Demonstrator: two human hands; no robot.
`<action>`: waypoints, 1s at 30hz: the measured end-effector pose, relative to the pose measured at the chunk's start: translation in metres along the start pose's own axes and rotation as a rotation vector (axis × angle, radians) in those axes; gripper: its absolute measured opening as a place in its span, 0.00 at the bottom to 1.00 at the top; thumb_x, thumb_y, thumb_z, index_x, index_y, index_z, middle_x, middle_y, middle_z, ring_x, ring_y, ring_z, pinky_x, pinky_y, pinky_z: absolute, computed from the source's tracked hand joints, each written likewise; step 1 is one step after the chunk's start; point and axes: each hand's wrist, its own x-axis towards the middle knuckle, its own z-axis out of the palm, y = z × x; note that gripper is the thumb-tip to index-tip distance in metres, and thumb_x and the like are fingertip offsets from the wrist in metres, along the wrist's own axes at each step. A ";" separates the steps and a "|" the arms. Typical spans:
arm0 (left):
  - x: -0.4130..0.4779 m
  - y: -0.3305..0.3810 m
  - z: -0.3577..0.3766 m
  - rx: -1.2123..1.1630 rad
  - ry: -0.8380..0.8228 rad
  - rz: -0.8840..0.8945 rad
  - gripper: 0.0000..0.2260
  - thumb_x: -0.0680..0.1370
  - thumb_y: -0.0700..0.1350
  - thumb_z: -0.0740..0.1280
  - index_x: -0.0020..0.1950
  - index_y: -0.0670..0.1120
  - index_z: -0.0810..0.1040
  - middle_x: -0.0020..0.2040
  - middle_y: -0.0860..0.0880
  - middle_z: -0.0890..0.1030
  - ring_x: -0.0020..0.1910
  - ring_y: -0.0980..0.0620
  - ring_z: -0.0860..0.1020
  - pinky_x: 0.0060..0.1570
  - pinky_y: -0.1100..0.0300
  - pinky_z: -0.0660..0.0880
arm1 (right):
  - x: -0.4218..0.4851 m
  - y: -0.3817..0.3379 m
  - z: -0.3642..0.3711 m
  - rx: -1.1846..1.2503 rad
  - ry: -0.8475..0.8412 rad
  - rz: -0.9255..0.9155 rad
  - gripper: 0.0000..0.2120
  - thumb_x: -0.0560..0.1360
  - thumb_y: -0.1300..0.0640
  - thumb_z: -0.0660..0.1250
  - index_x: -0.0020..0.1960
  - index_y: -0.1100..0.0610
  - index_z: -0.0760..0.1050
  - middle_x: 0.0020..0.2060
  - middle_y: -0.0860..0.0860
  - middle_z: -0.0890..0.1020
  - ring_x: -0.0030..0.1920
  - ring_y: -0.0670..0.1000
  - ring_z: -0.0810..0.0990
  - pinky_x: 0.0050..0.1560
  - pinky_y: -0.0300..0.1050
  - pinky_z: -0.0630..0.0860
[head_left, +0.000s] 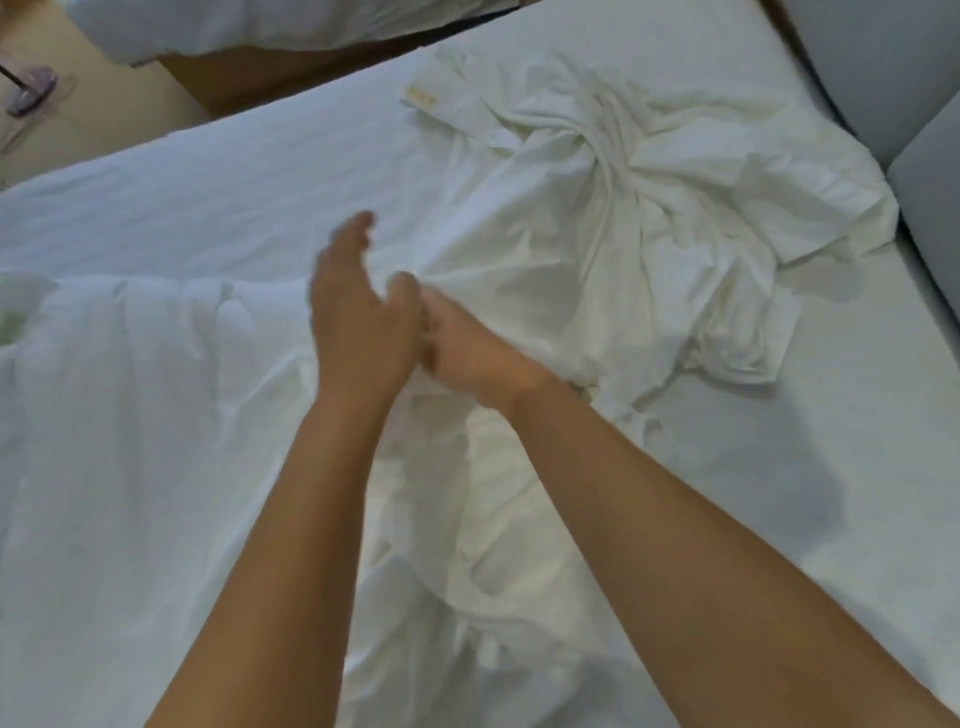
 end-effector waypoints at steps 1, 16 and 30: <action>-0.007 0.000 0.009 0.004 -0.104 0.027 0.24 0.70 0.46 0.59 0.67 0.47 0.71 0.63 0.48 0.74 0.61 0.51 0.72 0.62 0.60 0.65 | -0.004 0.014 -0.001 0.100 -0.049 0.045 0.11 0.81 0.64 0.54 0.60 0.65 0.71 0.52 0.58 0.76 0.51 0.51 0.76 0.55 0.43 0.74; -0.048 -0.048 0.164 0.845 -0.548 0.643 0.37 0.73 0.59 0.66 0.76 0.45 0.56 0.74 0.42 0.59 0.74 0.42 0.54 0.69 0.36 0.38 | -0.035 0.153 -0.177 -0.040 0.844 0.540 0.25 0.74 0.49 0.66 0.66 0.61 0.66 0.59 0.55 0.74 0.57 0.56 0.75 0.54 0.49 0.74; 0.049 -0.055 0.136 0.038 -0.081 -0.612 0.25 0.84 0.52 0.49 0.67 0.32 0.68 0.66 0.34 0.72 0.65 0.38 0.71 0.64 0.49 0.68 | -0.121 0.177 -0.176 -0.213 0.270 0.536 0.08 0.74 0.63 0.60 0.41 0.61 0.78 0.38 0.55 0.81 0.36 0.48 0.75 0.33 0.39 0.69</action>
